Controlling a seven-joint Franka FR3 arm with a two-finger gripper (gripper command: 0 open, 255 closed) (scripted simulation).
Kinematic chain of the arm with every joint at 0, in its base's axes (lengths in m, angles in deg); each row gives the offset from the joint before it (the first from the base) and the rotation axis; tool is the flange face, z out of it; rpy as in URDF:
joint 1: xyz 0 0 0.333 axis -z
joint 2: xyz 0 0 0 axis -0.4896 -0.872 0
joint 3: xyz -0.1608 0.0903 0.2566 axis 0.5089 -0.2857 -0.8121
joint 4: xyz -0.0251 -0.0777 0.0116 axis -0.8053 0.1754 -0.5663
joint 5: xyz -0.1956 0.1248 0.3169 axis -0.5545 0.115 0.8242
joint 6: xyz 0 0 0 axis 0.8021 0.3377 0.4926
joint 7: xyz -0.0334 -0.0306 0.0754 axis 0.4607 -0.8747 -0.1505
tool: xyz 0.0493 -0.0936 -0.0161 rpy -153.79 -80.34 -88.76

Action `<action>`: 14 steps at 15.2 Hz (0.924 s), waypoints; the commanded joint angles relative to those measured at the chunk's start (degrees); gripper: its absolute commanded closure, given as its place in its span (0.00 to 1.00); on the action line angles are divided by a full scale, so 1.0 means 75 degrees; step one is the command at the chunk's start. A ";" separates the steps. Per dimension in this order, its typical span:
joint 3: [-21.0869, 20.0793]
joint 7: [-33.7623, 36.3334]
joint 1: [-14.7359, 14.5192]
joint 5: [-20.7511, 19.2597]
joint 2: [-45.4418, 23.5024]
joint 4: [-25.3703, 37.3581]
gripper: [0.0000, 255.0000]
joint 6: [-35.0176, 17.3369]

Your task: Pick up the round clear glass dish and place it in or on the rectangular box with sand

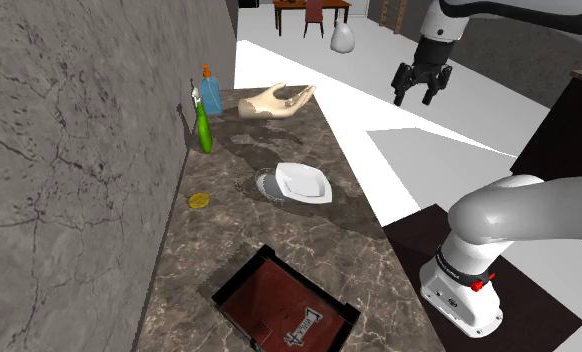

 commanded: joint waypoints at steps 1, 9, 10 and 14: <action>0.0000 0.0000 0.0000 0.0000 0.0000 0.0000 0.00 0.0000; -0.1252 0.1000 -0.0459 0.0634 -0.0905 -0.0143 0.00 -0.1083; -0.1409 0.1123 -0.0508 0.0695 -0.1057 -0.0123 0.00 -0.1220; -0.2030 0.1620 -0.0682 0.0877 -0.1740 0.0046 0.00 -0.1760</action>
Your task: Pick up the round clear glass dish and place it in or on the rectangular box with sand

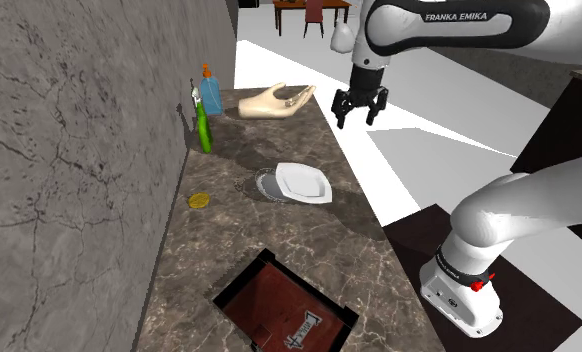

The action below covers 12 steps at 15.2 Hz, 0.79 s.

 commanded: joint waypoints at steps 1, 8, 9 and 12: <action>-0.0277 0.0214 -0.0064 0.0050 -0.0365 0.0085 0.00 -0.0291; -0.1338 0.1184 -0.0254 -0.0033 -0.1888 0.0764 0.00 -0.1144; -0.1484 0.1338 -0.0276 -0.0092 -0.2134 0.0895 0.00 -0.1252; -0.1910 0.1834 -0.0341 -0.0352 -0.2913 0.1336 0.00 -0.1543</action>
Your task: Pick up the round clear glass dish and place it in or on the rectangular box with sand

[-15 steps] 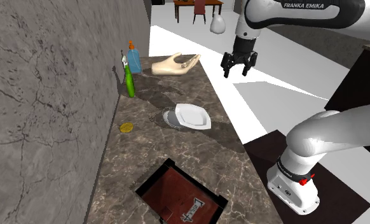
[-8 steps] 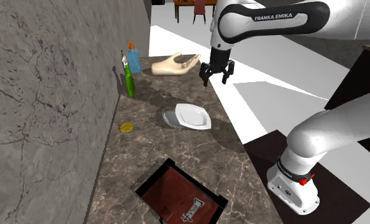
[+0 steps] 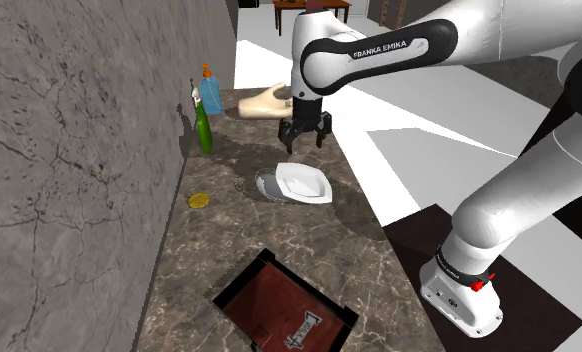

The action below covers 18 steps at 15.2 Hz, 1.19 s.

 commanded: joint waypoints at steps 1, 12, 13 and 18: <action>-0.0294 0.0385 -0.0055 -0.0214 -0.0554 0.0390 0.00 -0.0125; -0.1063 0.2234 -0.0800 -0.1960 -0.3537 0.2378 0.00 -0.0543; -0.1053 0.2249 -0.0810 -0.1982 -0.3569 0.2311 0.00 -0.0637; -0.1017 0.2339 -0.0847 -0.2117 -0.3759 0.2004 0.00 -0.1101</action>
